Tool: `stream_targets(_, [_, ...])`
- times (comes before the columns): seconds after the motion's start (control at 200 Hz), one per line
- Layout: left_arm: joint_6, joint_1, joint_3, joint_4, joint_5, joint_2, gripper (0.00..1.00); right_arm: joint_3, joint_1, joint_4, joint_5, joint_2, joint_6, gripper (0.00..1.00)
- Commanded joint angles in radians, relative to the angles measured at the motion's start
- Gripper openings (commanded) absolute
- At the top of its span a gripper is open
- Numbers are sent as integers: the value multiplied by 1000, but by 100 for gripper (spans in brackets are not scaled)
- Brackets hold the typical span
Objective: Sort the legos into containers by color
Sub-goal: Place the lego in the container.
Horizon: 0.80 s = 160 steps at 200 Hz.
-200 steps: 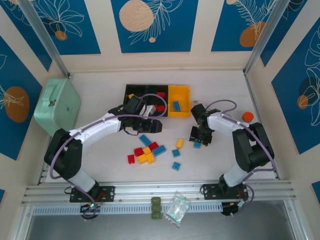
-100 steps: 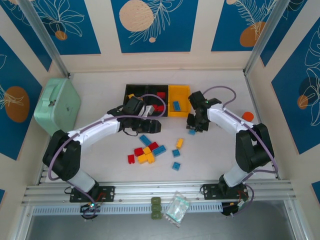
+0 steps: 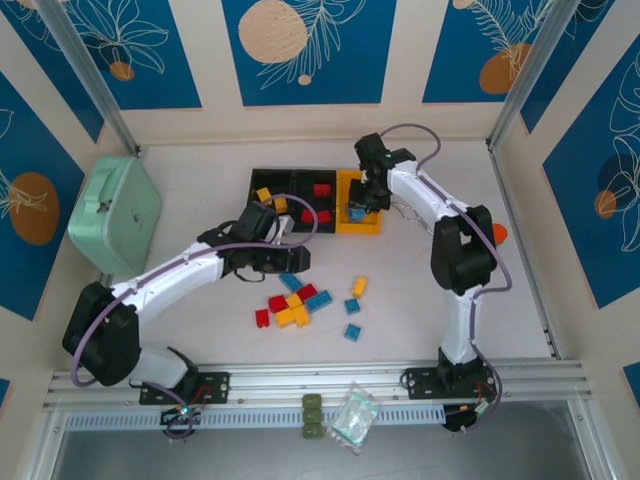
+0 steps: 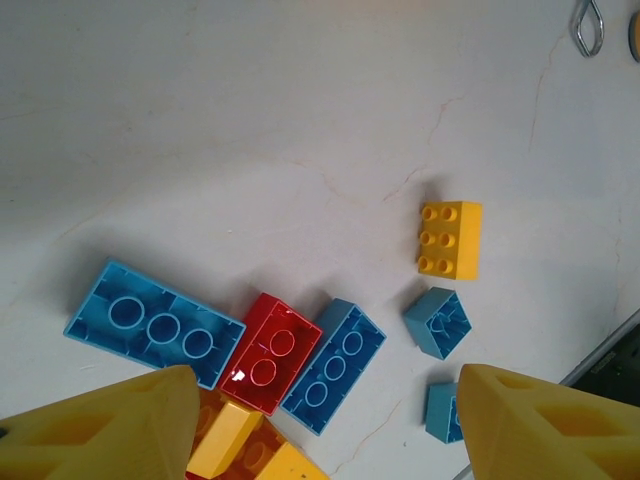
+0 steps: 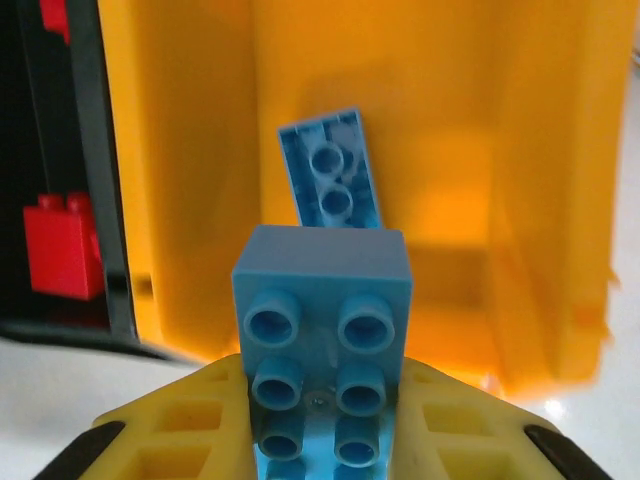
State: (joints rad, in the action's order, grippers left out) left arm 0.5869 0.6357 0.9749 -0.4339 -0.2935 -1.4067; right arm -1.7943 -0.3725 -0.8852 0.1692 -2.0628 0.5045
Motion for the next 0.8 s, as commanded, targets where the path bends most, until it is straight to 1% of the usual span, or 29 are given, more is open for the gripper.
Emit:
stream_targets(0.0, [18, -8, -19, -20, 24, 27, 69, -118, 21, -67, -50, -88, -29, 29])
stream_targets(0.15, [25, -8, -25, -25, 28, 33, 68, -257, 26, -111, -56, -202, -27, 29])
stream_targets(0.25, [31, -8, -30, -25, 31, 35, 69, -297, 30, -112, -56, -238, -22, 31])
stream_targets(0.39, [35, -7, -35, -25, 30, 34, 69, -340, 31, -127, -56, -261, -20, 41])
stream_targets(0.59, [38, -8, -31, -12, 27, 27, 68, -323, 17, -114, -33, -198, -26, 50])
stream_targets(0.705, [39, -7, -30, -5, 27, 21, 69, -269, 15, -93, -26, -124, -18, 50])
stream_targets(0.795, [41, -7, -30, -6, 40, 25, 68, -179, 12, -56, -32, -29, -9, 50])
